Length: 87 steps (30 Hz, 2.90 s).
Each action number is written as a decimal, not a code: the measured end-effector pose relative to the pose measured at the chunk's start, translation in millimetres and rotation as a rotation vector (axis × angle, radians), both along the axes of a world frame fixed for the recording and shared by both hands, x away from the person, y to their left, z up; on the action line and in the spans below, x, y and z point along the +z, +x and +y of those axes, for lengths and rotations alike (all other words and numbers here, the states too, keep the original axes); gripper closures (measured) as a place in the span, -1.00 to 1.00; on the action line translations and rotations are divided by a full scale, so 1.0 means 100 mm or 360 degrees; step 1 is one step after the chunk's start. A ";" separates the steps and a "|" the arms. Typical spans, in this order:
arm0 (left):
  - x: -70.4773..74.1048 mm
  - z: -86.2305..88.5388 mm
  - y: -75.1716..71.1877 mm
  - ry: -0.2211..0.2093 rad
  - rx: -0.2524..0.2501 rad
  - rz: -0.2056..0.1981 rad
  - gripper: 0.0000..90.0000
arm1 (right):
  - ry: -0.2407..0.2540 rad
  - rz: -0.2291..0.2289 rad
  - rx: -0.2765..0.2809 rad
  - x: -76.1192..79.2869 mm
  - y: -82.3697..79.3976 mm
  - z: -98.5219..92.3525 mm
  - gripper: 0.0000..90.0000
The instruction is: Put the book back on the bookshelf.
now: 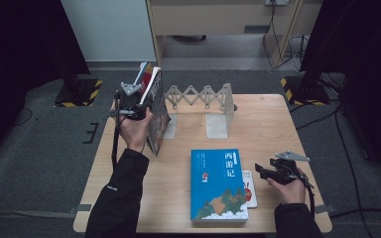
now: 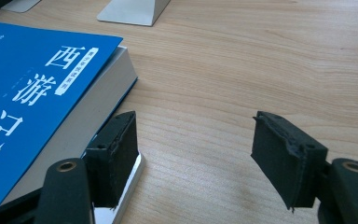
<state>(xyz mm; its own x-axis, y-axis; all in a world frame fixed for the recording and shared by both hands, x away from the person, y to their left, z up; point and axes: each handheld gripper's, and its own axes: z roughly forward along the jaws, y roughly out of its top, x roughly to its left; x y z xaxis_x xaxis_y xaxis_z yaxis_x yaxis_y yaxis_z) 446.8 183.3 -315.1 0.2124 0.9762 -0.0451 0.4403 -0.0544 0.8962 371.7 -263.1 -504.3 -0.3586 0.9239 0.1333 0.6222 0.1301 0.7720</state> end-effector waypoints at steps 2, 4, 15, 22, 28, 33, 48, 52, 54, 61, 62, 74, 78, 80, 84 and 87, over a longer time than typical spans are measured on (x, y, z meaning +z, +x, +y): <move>0.02 -0.03 0.02 -0.0003 -0.0013 -0.0014 0.82 | 0.0006 0.0005 -0.0003 0.00 0.00 0.01 -0.30; 0.01 -0.06 0.06 -0.0023 -0.0022 -0.0023 0.82 | 0.0005 0.0004 -0.0002 0.00 0.00 0.01 -0.30; -0.17 -0.10 0.36 -0.0068 0.0102 -0.0061 0.82 | 0.0016 -0.0005 0.0000 0.01 -0.01 0.01 -0.30; -0.23 -0.11 0.40 0.0013 0.0160 -0.0072 0.82 | 0.0016 -0.0006 -0.0004 0.00 0.00 0.00 -0.29; -0.30 -0.12 0.41 0.0039 0.0187 -0.0074 0.82 | 0.0014 -0.0002 0.0000 0.00 0.00 0.00 -0.29; -0.32 -0.07 0.40 0.0056 0.0218 -0.0057 0.82 | 0.0009 -0.0004 0.0005 0.00 0.00 -0.01 -0.29; -0.31 -0.03 0.30 0.0016 0.0183 -0.0047 0.56 | 0.0009 -0.0008 -0.0001 0.00 -0.01 0.00 -0.29; -0.31 -0.02 0.20 -0.0046 0.0148 -0.0077 0.37 | 0.0005 -0.0012 0.0001 0.01 -0.01 -0.01 -0.29; -0.31 -0.01 0.18 -0.0065 0.0138 -0.0094 0.30 | 0.0005 -0.0012 0.0001 0.01 -0.01 -0.01 -0.29; -0.28 0.07 -0.07 -0.0157 0.0006 -0.0192 0.06 | -0.0002 -0.0017 -0.0005 0.01 -0.01 -0.01 -0.30; -0.28 0.08 -0.09 -0.0170 -0.0008 -0.0192 0.04 | 0.0000 -0.0014 -0.0008 0.01 -0.01 -0.01 -0.30; -0.29 0.28 -0.47 -0.0206 -0.0152 -0.0256 -0.15 | -0.0013 -0.0020 -0.0005 0.01 -0.01 -0.01 -0.33; -0.34 0.32 -0.59 -0.0195 -0.0216 -0.0255 -0.20 | -0.0012 -0.0016 -0.0010 0.01 -0.01 -0.01 -0.34; -0.38 0.33 -0.66 -0.0187 -0.0237 -0.0246 -0.21 | -0.0013 -0.0019 -0.0010 0.01 -0.01 -0.01 -0.34; -0.46 0.33 -0.73 -0.0175 -0.0268 -0.0213 -0.23 | -0.0010 -0.0027 -0.0014 0.01 -0.01 0.00 -0.35; -0.58 0.34 -0.80 -0.0189 -0.0319 -0.0152 -0.24 | 0.0000 -0.0030 -0.0016 0.01 -0.02 0.00 -0.37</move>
<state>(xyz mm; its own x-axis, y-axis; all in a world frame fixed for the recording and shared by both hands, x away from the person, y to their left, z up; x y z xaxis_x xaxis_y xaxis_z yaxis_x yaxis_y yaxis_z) 366.5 217.5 -372.7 0.4102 0.9031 -0.1273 0.3446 -0.0242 0.9384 369.8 -263.2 -503.0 -0.3518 0.9274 0.1270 0.6089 0.1238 0.7835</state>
